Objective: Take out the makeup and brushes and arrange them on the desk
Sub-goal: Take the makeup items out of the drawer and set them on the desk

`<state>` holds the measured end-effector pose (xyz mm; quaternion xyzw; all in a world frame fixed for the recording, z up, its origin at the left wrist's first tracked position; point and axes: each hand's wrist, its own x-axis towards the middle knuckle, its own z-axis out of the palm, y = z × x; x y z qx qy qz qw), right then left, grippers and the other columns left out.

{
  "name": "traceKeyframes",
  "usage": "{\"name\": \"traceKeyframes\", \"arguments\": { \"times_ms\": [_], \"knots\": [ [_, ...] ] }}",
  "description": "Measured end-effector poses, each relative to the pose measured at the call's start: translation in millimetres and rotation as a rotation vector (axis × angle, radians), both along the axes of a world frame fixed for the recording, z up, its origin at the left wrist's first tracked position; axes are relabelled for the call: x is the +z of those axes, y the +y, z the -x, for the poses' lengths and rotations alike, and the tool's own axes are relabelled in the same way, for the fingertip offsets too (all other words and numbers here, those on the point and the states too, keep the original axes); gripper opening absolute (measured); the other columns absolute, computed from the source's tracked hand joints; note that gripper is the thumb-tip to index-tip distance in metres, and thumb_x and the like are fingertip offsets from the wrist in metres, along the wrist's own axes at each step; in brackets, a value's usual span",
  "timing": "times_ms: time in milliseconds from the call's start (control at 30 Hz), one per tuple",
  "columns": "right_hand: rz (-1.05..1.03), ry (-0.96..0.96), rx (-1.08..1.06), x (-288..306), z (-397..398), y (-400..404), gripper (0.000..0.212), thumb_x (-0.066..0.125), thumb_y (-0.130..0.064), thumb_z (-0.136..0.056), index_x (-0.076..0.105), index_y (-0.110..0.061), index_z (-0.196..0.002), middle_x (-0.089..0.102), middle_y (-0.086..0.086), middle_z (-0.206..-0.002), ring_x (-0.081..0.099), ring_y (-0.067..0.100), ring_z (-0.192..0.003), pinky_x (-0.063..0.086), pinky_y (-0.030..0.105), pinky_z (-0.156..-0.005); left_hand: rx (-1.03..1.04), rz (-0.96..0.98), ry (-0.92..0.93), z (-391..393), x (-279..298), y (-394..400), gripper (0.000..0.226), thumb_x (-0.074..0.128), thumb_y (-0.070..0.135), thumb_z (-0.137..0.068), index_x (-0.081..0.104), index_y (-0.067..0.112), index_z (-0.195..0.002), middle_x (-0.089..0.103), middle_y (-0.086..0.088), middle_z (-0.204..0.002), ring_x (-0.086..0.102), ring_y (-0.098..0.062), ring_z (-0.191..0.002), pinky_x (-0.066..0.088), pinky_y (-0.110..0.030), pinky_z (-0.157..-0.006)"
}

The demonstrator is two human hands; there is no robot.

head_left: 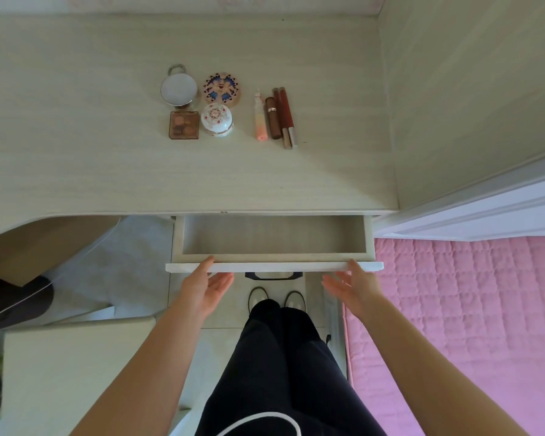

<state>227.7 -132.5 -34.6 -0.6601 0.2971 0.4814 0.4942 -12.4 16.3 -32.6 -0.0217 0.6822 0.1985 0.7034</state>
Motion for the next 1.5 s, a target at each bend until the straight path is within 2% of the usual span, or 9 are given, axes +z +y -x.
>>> {"name": "traceKeyframes", "arguments": {
  "times_ms": [167, 467, 667, 800, 1000, 1133, 1300, 1400, 1500],
  "knots": [
    [-0.074, 0.057, -0.103, -0.1, -2.5, 8.9, 0.004, 0.049, -0.007, -0.097, 0.05, -0.005, -0.101, 0.06, 0.022, -0.107, 0.064, 0.042, -0.093, 0.052, 0.058, -0.085, 0.022, -0.005, -0.028, -1.9, -0.1, 8.5, 0.014, 0.059, 0.005, -0.092, 0.053, -0.002, -0.104, 0.065, -0.023, -0.103, 0.067, -0.036, -0.09, 0.057, -0.045, -0.063],
    [0.046, 0.033, -0.139, -1.2, -16.1, 33.7, 0.023, 0.044, 0.01, -0.091, 0.044, -0.001, -0.111, 0.054, 0.025, -0.1, 0.057, 0.049, -0.091, 0.051, 0.066, -0.077, -0.046, -0.037, 0.012, -11.5, -2.0, 25.6, 0.002, 0.053, -0.002, -0.093, 0.053, -0.005, -0.093, 0.062, -0.025, -0.097, 0.062, -0.038, -0.095, 0.051, -0.052, -0.09],
    [0.064, -0.032, -0.068, -2.8, -27.2, 53.8, 0.009, 0.048, 0.008, -0.09, 0.048, -0.001, -0.09, 0.059, 0.025, -0.094, 0.064, 0.046, -0.076, 0.054, 0.061, -0.076, -0.064, -0.066, 0.023, -22.6, -4.8, 46.9, 0.003, 0.056, -0.003, -0.092, 0.053, -0.005, -0.092, 0.062, -0.025, -0.096, 0.063, -0.038, -0.091, 0.052, -0.05, -0.087],
    [0.087, -0.073, -0.043, -5.4, -32.4, 65.1, 0.008, 0.05, 0.004, -0.089, 0.05, 0.0, -0.096, 0.063, 0.024, -0.088, 0.067, 0.041, -0.06, 0.057, 0.055, -0.068, -0.067, -0.075, 0.016, -28.2, -6.6, 58.3, 0.003, 0.056, -0.002, -0.092, 0.054, -0.004, -0.093, 0.062, -0.024, -0.1, 0.063, -0.037, -0.095, 0.052, -0.05, -0.087],
    [0.091, -0.104, -0.037, -5.0, -40.2, 81.0, 0.014, 0.052, 0.007, -0.087, 0.054, 0.002, -0.1, 0.066, 0.026, -0.083, 0.067, 0.042, -0.066, 0.056, 0.056, -0.073, -0.055, -0.12, -0.004, -32.6, -6.9, 63.9, 0.009, 0.058, 0.001, -0.091, 0.055, -0.007, -0.094, 0.064, -0.027, -0.097, 0.066, -0.037, -0.09, 0.053, -0.046, -0.089],
    [0.038, -0.093, -0.076, -0.5, -43.9, 85.3, 0.004, 0.053, 0.007, -0.088, 0.055, 0.004, -0.09, 0.065, 0.029, -0.086, 0.068, 0.042, -0.067, 0.055, 0.052, -0.055, -0.019, -0.147, -0.013, -36.8, -8.8, 65.4, 0.008, 0.057, 0.0, -0.092, 0.056, -0.008, -0.093, 0.064, -0.027, -0.095, 0.066, -0.037, -0.088, 0.053, -0.045, -0.089],
    [0.016, -0.081, -0.159, -4.0, -48.2, 90.7, 0.02, 0.035, 0.006, -0.094, 0.051, 0.006, -0.106, 0.061, 0.03, -0.098, 0.064, 0.044, -0.067, 0.054, 0.057, -0.064, 0.022, -0.166, -0.044, -42.6, -8.2, 70.2, 0.007, 0.05, -0.001, -0.095, 0.054, -0.007, -0.097, 0.063, -0.026, -0.095, 0.065, -0.036, -0.09, 0.052, -0.045, -0.088],
    [0.062, -0.074, -0.158, -4.6, -46.8, 93.5, 0.013, 0.034, 0.006, -0.095, 0.047, 0.007, -0.095, 0.059, 0.03, -0.098, 0.064, 0.043, -0.059, 0.055, 0.054, -0.056, 0.022, -0.167, -0.027, -44.7, -8.2, 71.3, 0.008, 0.049, -0.002, -0.096, 0.054, -0.007, -0.095, 0.062, -0.026, -0.094, 0.064, -0.037, -0.09, 0.052, -0.046, -0.089],
    [0.037, -0.051, -0.137, -7.2, -47.2, 95.2, 0.012, 0.034, 0.003, -0.097, 0.046, 0.005, -0.099, 0.06, 0.023, -0.114, 0.064, 0.045, -0.094, 0.056, 0.053, -0.077, 0.03, -0.176, -0.001, -46.7, -7.7, 72.1, 0.008, 0.049, -0.002, -0.096, 0.054, -0.007, -0.092, 0.062, -0.025, -0.091, 0.065, -0.036, -0.085, 0.053, -0.045, -0.086]
  ]
}}
